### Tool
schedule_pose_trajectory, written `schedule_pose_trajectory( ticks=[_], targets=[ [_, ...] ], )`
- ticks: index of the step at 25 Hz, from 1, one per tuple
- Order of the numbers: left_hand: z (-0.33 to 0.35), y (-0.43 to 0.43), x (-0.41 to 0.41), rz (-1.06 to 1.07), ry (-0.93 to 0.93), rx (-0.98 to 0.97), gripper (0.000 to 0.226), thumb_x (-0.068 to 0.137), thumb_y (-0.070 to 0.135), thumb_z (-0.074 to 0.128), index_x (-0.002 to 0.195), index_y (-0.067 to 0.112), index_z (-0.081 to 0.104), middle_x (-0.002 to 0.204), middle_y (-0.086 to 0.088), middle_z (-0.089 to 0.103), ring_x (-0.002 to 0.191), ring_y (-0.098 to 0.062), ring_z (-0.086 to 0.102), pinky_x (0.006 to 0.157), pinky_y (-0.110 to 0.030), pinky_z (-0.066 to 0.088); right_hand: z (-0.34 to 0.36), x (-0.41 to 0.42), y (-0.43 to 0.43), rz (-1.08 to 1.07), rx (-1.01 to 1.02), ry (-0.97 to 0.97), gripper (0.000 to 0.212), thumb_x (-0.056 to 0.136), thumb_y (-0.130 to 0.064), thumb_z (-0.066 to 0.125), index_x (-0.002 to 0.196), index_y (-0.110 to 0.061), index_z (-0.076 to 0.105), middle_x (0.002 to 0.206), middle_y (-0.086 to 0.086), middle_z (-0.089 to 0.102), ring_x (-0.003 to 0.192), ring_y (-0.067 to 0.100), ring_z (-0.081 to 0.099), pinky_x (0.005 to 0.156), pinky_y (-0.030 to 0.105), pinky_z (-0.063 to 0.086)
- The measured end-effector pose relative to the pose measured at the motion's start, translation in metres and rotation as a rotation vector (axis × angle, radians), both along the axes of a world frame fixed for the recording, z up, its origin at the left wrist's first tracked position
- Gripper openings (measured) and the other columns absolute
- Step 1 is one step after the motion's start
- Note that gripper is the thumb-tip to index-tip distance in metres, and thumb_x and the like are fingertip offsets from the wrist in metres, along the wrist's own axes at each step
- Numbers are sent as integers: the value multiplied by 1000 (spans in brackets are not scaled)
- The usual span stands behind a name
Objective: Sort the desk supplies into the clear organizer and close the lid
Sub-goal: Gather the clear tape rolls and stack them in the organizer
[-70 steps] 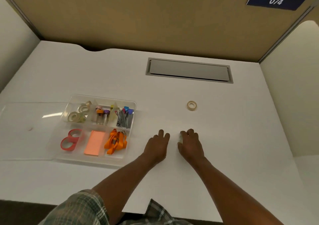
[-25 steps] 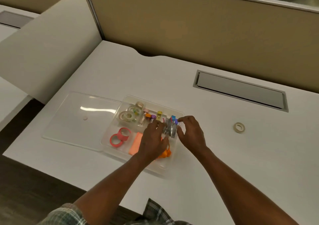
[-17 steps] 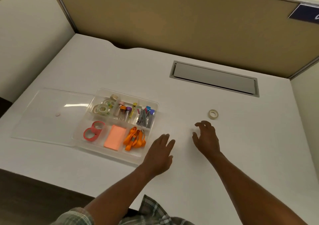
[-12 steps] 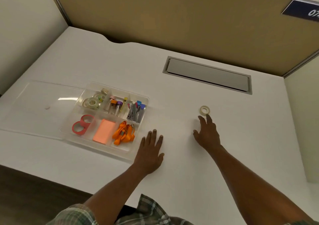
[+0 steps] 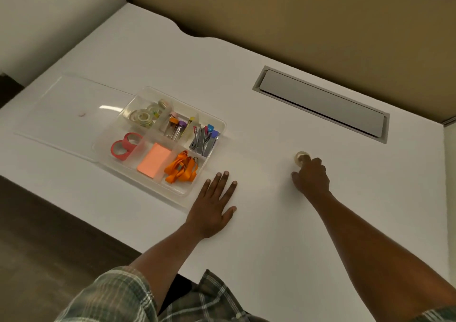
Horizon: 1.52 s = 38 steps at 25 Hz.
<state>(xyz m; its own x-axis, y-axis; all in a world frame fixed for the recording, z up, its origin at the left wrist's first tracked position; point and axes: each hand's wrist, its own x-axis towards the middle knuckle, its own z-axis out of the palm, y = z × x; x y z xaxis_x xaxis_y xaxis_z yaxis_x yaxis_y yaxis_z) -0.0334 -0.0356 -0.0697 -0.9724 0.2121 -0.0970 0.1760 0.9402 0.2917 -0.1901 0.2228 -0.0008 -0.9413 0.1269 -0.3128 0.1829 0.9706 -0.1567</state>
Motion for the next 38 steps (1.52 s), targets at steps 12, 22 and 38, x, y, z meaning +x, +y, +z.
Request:
schedule_pose_trajectory(
  ticks=[12,22,38],
  targets=[
    [-1,10,-11,-70,-3,126,61,104,52,21,157,32,-2,166,2,-10,152,-17,-12,124,-43,4,54,-9,-123,362,-411,250,27,88,-37,70,108,-18,67,111,1,65,78,14,67,71,34,56],
    [-10,14,-8,-23,67,147,61,104,47,26,158,24,11,166,-5,3,153,-22,-4,124,-46,9,66,-69,-309,708,-381,196,27,89,-30,69,113,-17,68,123,1,64,108,23,63,89,36,49],
    [-4,12,-6,-13,89,206,57,103,46,31,154,23,22,165,-7,16,153,-25,9,121,-48,22,45,-10,-231,527,-403,265,40,88,-33,67,125,-21,61,138,5,48,120,23,54,86,38,54]
  ],
)
